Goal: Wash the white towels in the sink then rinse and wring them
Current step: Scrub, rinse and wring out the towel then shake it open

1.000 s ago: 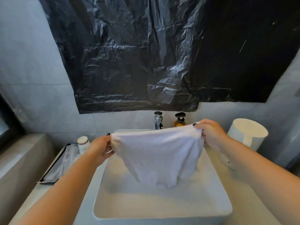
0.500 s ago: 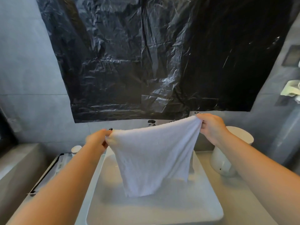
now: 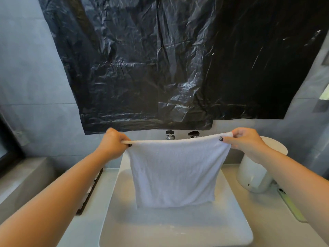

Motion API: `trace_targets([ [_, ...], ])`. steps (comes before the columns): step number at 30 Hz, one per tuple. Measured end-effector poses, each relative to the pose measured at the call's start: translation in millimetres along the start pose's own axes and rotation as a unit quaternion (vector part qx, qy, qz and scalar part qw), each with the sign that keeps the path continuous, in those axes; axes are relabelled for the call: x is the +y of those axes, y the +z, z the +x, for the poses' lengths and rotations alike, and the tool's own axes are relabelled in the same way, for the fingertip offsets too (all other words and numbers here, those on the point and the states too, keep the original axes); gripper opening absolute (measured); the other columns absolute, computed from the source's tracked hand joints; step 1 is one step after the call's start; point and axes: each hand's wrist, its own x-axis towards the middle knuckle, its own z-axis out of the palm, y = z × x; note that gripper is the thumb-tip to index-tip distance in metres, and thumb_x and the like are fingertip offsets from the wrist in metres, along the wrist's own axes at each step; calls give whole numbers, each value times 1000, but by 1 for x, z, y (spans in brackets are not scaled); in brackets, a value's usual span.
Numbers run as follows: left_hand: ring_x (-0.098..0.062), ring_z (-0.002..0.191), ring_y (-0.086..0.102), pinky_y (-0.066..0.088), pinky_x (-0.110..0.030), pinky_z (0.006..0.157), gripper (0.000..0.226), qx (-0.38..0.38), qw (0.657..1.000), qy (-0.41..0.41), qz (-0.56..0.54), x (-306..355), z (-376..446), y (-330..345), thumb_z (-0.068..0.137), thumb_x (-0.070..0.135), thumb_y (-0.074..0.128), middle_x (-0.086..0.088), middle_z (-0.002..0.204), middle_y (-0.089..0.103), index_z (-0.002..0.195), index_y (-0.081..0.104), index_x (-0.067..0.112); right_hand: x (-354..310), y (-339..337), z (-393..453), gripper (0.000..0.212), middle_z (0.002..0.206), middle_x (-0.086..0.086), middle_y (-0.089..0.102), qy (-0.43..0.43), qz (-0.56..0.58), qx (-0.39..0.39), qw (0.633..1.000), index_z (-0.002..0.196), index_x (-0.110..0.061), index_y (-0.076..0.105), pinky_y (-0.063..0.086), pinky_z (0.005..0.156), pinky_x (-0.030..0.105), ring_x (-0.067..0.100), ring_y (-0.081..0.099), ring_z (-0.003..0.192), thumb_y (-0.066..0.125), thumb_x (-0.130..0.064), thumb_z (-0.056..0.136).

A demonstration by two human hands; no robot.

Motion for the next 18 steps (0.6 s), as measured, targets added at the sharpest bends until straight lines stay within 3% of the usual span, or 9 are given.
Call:
trace_targets([
  [4, -25, 81, 65, 57, -37, 74, 15, 0, 998, 18, 65, 0, 24, -10, 89, 4, 67, -9, 84, 72, 94, 80, 9, -9, 3, 8, 26, 95, 7, 65, -21, 5, 61, 998, 93, -13, 67, 49, 74, 33, 23, 60, 88, 80, -30, 79],
  [7, -24, 82, 64, 57, -37, 78, 19, -18, 996, 1, 89, 5, 36, -24, 90, 6, 64, -7, 91, 72, 101, 78, 12, -25, 4, 15, 27, 93, 3, 64, -35, 26, 107, 993, 94, -15, 67, 46, 67, 28, 20, 59, 85, 80, -33, 79],
  [9, -23, 84, 63, 54, -35, 77, 20, -27, 996, -8, 80, 5, 39, -30, 90, 6, 66, -7, 94, 71, 105, 77, 12, -34, 3, 19, 25, 91, -1, 62, -47, 36, 124, 990, 93, -17, 66, 47, 70, 29, 18, 58, 85, 80, -32, 79],
  [13, -16, 82, 62, 49, -27, 72, 18, -33, 998, -50, -15, -3, 32, -34, 83, 13, 77, -3, 92, 71, 101, 78, 16, -38, 2, 23, 27, 91, -2, 64, -56, 50, 133, 988, 95, -17, 68, 52, 75, 32, 17, 61, 85, 81, -33, 77],
  [18, -23, 99, 64, 54, -35, 88, 17, -38, 962, -146, -227, -23, 19, -33, 77, 6, 81, -6, 100, 72, 90, 80, 17, -39, -1, 22, 24, 88, -4, 64, -55, 63, 138, 987, 95, -17, 68, 48, 61, 23, 13, 60, 79, 80, -30, 79],
])
